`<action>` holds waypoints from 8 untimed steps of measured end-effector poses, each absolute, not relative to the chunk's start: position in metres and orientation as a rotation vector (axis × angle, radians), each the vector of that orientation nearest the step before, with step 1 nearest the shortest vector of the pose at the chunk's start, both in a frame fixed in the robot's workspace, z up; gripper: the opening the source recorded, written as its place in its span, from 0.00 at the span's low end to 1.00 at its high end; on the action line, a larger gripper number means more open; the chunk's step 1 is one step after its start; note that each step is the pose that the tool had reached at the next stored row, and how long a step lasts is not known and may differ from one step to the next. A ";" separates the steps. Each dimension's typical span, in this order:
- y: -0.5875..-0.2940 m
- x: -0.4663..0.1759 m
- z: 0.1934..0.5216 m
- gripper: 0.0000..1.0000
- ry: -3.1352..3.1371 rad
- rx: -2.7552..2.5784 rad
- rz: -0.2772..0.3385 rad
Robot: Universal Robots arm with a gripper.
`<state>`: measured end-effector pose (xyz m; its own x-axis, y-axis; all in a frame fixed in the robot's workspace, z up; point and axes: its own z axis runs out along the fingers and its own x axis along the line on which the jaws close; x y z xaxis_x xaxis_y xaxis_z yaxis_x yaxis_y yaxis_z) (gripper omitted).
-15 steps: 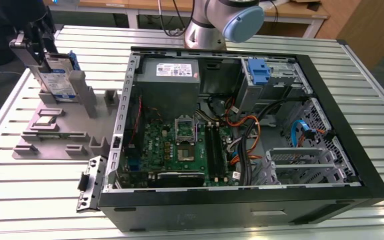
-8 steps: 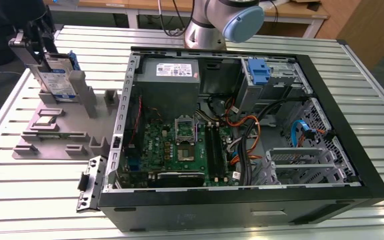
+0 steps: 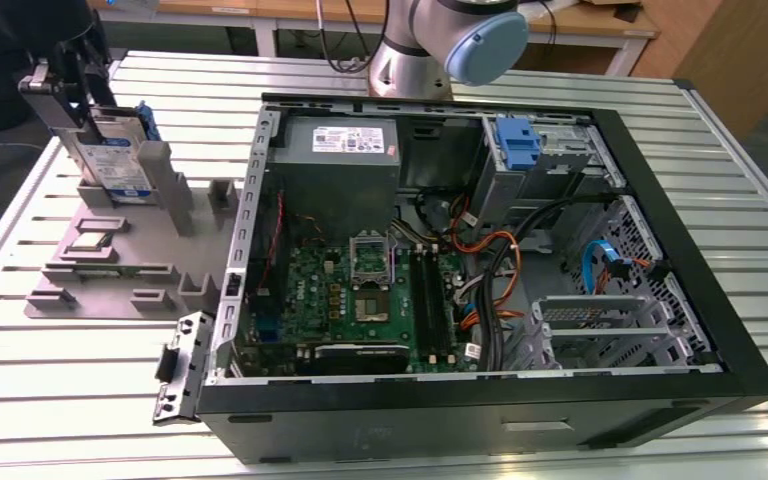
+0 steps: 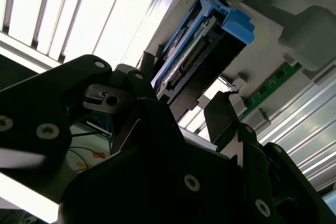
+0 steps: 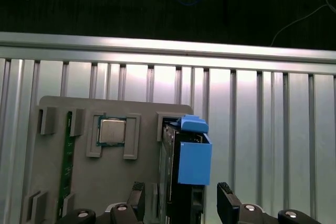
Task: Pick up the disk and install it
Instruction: 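Pick up the disk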
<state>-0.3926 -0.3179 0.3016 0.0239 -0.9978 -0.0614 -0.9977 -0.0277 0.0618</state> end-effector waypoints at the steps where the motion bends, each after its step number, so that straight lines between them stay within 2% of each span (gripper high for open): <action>1: -0.318 -0.393 0.302 0.65 -2.189 2.247 -0.137; 7: -0.318 -0.393 0.302 0.64 -2.190 2.247 -0.137; 8: -0.318 -0.393 0.302 0.57 -2.190 2.247 -0.137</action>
